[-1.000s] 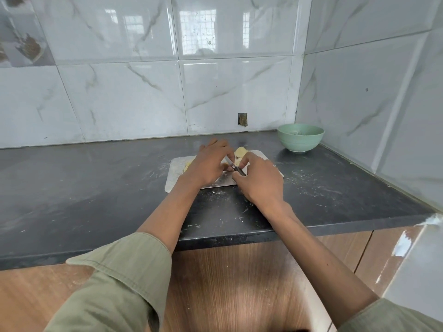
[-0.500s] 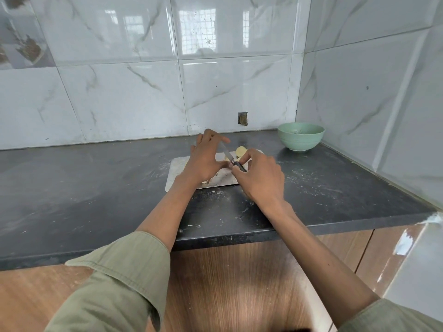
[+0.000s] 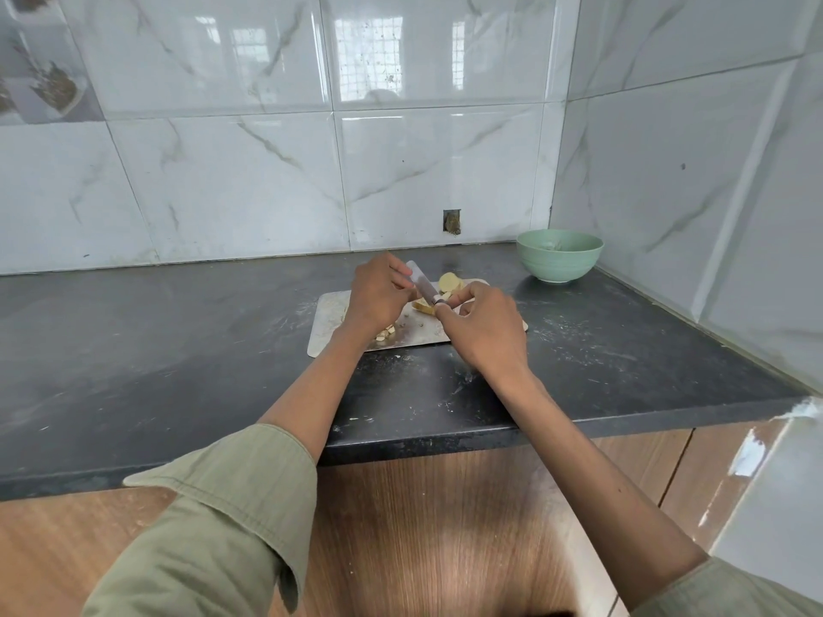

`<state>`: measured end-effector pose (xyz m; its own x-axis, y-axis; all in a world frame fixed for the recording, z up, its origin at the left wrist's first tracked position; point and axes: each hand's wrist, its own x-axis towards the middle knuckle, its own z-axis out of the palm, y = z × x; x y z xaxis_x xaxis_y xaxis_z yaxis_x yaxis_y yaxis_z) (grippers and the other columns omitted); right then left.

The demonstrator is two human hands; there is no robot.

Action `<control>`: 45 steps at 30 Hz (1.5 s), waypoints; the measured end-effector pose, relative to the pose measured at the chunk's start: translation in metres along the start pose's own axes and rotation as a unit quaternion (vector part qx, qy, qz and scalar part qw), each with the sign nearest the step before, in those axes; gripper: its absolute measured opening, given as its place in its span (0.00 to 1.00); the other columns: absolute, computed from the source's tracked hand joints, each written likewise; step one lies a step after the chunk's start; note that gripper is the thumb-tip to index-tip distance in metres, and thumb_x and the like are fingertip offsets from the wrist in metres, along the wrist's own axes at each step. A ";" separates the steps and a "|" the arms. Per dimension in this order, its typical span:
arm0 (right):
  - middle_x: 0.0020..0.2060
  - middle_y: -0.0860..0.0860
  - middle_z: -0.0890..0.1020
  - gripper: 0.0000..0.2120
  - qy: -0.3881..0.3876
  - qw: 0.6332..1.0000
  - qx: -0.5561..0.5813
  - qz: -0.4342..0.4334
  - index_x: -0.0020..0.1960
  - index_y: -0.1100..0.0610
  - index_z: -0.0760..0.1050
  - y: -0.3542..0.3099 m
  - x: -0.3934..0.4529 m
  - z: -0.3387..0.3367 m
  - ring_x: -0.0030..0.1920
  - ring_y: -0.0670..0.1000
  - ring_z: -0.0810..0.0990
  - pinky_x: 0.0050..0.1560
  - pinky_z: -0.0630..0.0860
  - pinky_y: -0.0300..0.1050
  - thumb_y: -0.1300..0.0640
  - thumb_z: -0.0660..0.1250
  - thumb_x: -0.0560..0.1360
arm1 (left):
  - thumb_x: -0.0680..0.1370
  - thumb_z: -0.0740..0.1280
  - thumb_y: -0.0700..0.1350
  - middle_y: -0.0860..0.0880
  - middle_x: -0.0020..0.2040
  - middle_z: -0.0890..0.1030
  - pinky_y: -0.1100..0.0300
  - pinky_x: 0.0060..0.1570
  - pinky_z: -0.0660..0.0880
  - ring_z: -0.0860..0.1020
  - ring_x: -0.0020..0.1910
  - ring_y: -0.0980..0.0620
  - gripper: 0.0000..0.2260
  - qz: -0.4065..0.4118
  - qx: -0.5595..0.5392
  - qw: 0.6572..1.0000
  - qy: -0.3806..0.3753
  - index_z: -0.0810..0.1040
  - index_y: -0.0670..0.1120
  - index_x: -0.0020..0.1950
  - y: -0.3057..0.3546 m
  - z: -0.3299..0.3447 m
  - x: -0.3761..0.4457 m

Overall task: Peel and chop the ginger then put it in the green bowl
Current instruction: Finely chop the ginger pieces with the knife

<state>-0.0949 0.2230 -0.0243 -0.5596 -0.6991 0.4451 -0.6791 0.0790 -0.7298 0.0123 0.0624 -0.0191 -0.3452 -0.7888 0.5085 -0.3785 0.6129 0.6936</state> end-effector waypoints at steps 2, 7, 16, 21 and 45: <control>0.40 0.43 0.81 0.10 0.002 1.000 0.003 0.004 0.48 0.47 0.80 0.001 0.001 0.001 0.46 0.49 0.81 0.44 0.75 0.47 0.42 0.70 0.74 | 0.71 0.79 0.35 0.51 0.37 0.85 0.70 0.35 0.76 0.81 0.33 0.64 0.09 0.018 0.003 1.000 0.000 0.83 0.47 0.43 0.002 -0.001 0.000; 0.42 0.43 0.81 0.10 0.030 0.999 0.037 0.022 0.51 0.48 0.79 0.005 0.007 0.000 0.46 0.48 0.79 0.45 0.73 0.47 0.42 0.68 0.77 | 0.72 0.78 0.35 0.52 0.37 0.86 0.71 0.38 0.75 0.81 0.34 0.65 0.08 0.044 0.034 0.998 -0.040 0.87 0.47 0.45 0.001 -0.002 -0.001; 0.49 0.54 0.85 0.05 -0.046 0.997 0.049 0.043 0.49 0.50 0.70 0.019 0.083 0.015 0.49 0.54 0.81 0.51 0.76 0.52 0.55 0.63 0.83 | 0.74 0.76 0.34 0.58 0.44 0.83 0.60 0.52 0.75 0.81 0.47 0.58 0.10 0.109 0.086 0.984 -0.116 0.88 0.50 0.45 -0.004 0.003 0.002; 0.47 0.53 0.80 0.02 -0.050 0.999 -0.002 0.019 0.55 0.55 0.70 0.026 0.092 0.028 0.48 0.53 0.78 0.45 0.73 0.50 0.57 0.62 0.83 | 0.73 0.76 0.34 0.53 0.54 0.83 0.58 0.52 0.75 0.80 0.53 0.52 0.13 0.138 0.090 0.975 -0.152 0.85 0.49 0.54 -0.006 0.004 0.004; 0.50 0.52 0.84 0.04 -0.041 0.999 0.020 0.026 0.56 0.55 0.72 0.042 0.095 0.032 0.49 0.53 0.80 0.46 0.76 0.50 0.56 0.63 0.82 | 0.75 0.77 0.50 0.53 0.44 0.80 0.52 0.47 0.78 0.78 0.42 0.54 0.10 0.135 0.153 0.965 -0.168 0.84 0.49 0.54 0.002 0.007 0.002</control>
<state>-0.1615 0.1371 -0.0295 -0.5522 -0.7503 0.3636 -0.6299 0.0897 -0.7715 0.0052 0.0624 -0.0200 -0.7053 -0.5708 0.4204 -0.4540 0.8191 0.3506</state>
